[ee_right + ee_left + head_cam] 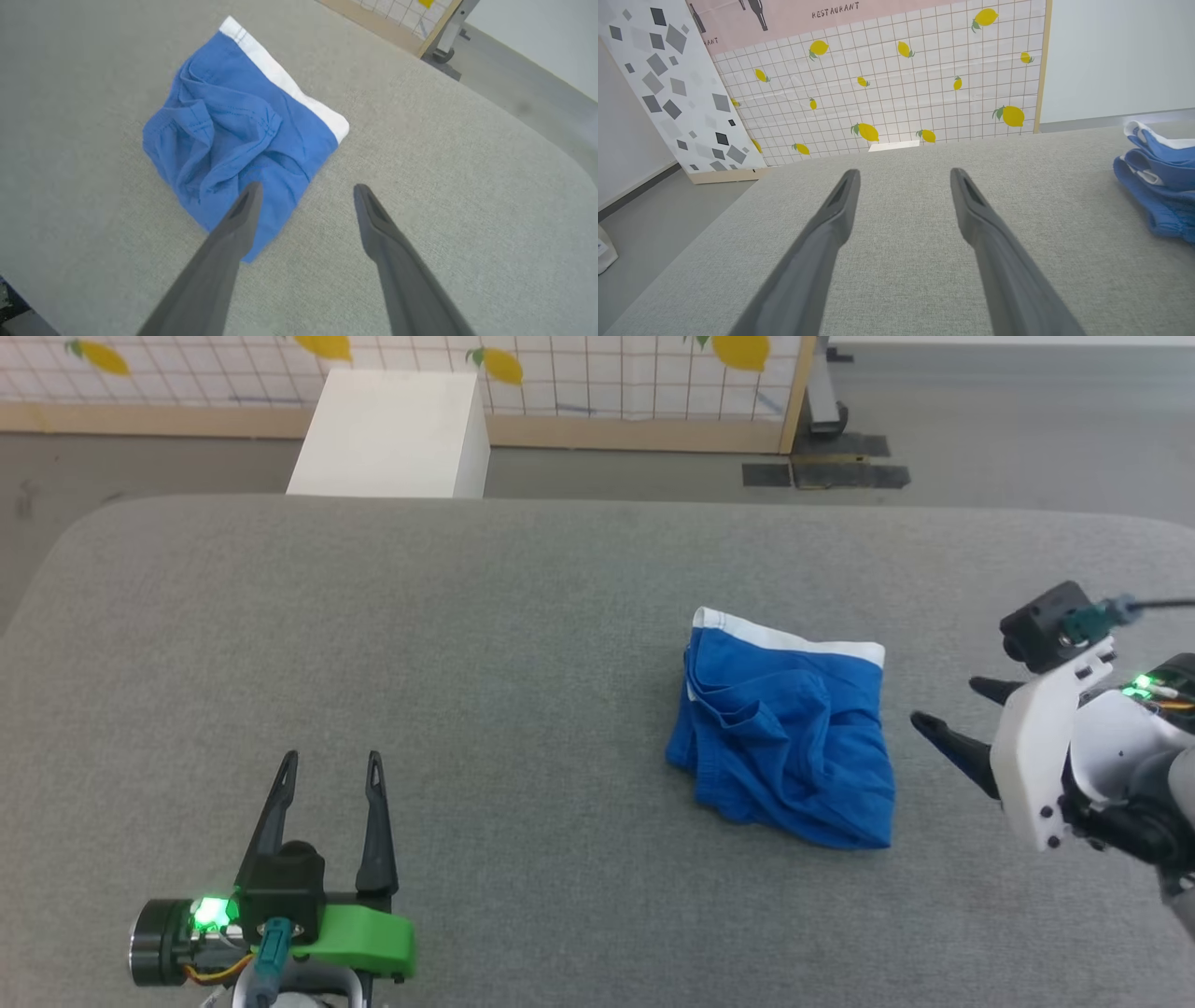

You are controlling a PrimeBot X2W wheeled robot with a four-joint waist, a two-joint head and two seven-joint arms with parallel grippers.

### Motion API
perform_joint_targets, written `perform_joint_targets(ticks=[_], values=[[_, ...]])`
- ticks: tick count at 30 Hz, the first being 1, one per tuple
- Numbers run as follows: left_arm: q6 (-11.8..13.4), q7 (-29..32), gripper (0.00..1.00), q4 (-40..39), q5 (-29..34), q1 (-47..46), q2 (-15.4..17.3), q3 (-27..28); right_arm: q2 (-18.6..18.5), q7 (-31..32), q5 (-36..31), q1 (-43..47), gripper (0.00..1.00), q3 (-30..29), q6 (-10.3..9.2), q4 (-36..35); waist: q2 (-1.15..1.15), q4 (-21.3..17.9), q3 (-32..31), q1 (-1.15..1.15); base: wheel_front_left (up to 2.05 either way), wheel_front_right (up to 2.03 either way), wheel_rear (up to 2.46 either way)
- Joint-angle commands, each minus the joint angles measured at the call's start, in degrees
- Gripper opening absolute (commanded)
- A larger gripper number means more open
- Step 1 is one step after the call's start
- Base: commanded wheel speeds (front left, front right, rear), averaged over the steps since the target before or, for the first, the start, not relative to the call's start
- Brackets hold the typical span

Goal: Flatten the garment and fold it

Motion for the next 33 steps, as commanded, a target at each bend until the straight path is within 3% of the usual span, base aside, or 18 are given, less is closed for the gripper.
perform_joint_targets(ticks=[1,6,10,19,24,25,26,33], values=[[-0.3,-0.2,1.00,-0.2,0.1,-1.2,-0.4,-0.1,-1.3,2.4,2.1,-2.3,1.00,1.6,-0.09,0.7,0.00,1.4,1.7,0.00,0.00,0.00,0.00],[-0.4,-0.2,1.00,-0.8,0.2,-2.9,-1.0,-0.5,-4.8,11.2,10.2,-7.8,1.00,7.4,-0.09,4.4,0.00,3.5,5.3,0.00,0.00,0.00,0.00],[-0.6,-0.2,1.00,-1.0,0.2,-4.7,-1.6,-0.9,-4.7,14.1,13.5,-11.2,1.00,9.5,-0.09,8.0,0.00,5.3,8.2,0.00,0.00,0.00,0.00],[-1.0,-0.2,1.00,-0.5,0.4,-7.7,-2.4,-1.7,-0.8,11.2,15.1,-13.9,1.00,12.2,-0.09,18.5,0.00,8.6,12.6,0.00,0.00,0.00,0.00],[-1.0,-0.2,1.00,-0.2,0.5,-8.1,-2.6,-1.8,0.3,9.1,16.7,-12.3,1.00,16.9,-0.09,20.7,0.00,9.1,12.9,0.00,0.00,0.00,0.00],[-1.0,-0.2,1.00,0.0,0.5,-8.2,-2.5,-1.7,0.1,8.6,17.1,-12.2,0.46,18.0,-0.09,20.5,0.00,9.1,12.8,0.00,0.00,0.00,0.00],[-1.0,-0.2,1.00,0.1,0.5,-8.2,-2.5,-1.6,0.0,7.9,17.3,-12.2,0.00,18.8,-0.09,20.3,0.00,8.9,12.6,0.00,0.00,0.00,0.00],[-1.0,-0.2,1.00,1.0,0.6,-7.1,-2.3,-1.4,-0.9,0.1,19.4,-13.9,0.00,22.0,-0.09,19.7,0.00,6.6,8.8,0.00,0.00,0.00,0.00]])
